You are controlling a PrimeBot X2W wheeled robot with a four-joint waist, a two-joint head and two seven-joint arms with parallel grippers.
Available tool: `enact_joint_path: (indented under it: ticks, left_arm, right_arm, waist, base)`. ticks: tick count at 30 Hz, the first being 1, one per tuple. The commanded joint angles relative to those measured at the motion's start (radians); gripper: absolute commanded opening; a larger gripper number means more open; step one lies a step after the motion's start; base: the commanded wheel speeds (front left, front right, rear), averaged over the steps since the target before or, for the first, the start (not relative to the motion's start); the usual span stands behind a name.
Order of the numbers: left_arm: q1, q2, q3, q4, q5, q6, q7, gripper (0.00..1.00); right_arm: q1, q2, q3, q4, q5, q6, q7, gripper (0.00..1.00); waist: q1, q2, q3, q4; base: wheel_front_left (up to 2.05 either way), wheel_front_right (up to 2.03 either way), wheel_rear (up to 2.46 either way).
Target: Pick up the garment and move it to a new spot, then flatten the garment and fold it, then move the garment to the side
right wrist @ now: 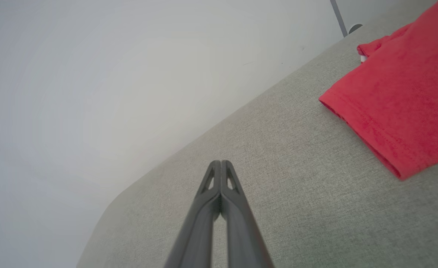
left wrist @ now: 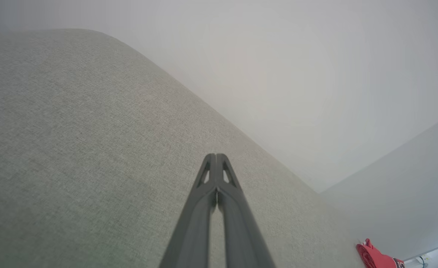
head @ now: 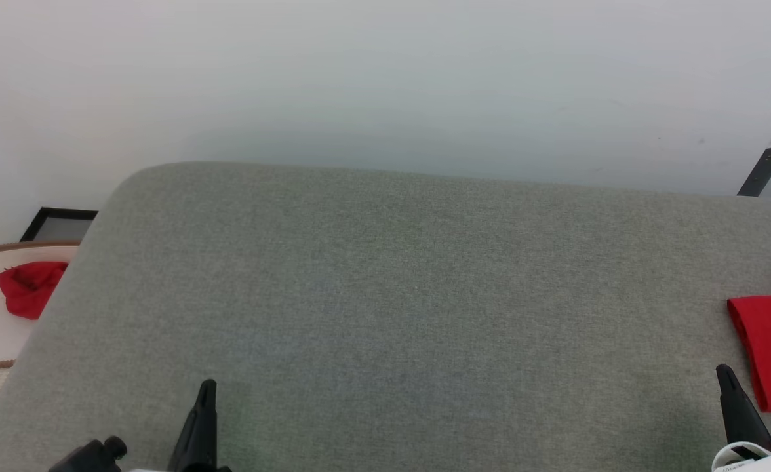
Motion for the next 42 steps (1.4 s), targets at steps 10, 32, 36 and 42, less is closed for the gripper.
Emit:
enact_joint_path:
  ticks: [10,32,36,42]
  left_arm:
    - [-0.049,0.002,0.014,0.010,-0.147,-0.001,0.033,0.00]
    - [-0.104,-0.008,0.035,0.051,-0.392,-0.002,0.097,0.00]
    - [-0.112,-0.010,0.039,0.058,-0.431,-0.002,0.108,0.00]
    - [-0.124,-0.013,0.045,0.068,-0.487,-0.002,0.124,0.00]
  right_arm:
    - [-0.050,0.008,0.000,0.019,0.132,0.000,0.017,0.00]
    - [-0.104,0.031,0.006,0.071,0.350,0.000,0.048,0.00]
    - [-0.109,0.035,0.007,0.079,0.386,0.000,0.053,0.00]
    - [-0.124,0.041,0.009,0.091,0.438,-0.001,0.061,0.00]
  waist:
    - [0.0000,-0.0001,0.001,-0.003]
    - [0.0000,-0.0001,0.002,-0.009]
    - [0.0000,-0.0001,0.002,-0.010]
    - [0.0000,-0.0001,0.003,-0.012]
  base:
    - [0.00,0.00,0.00]
    - [0.00,0.00,0.00]
    - [0.00,0.00,0.00]
    - [0.00,0.00,0.00]
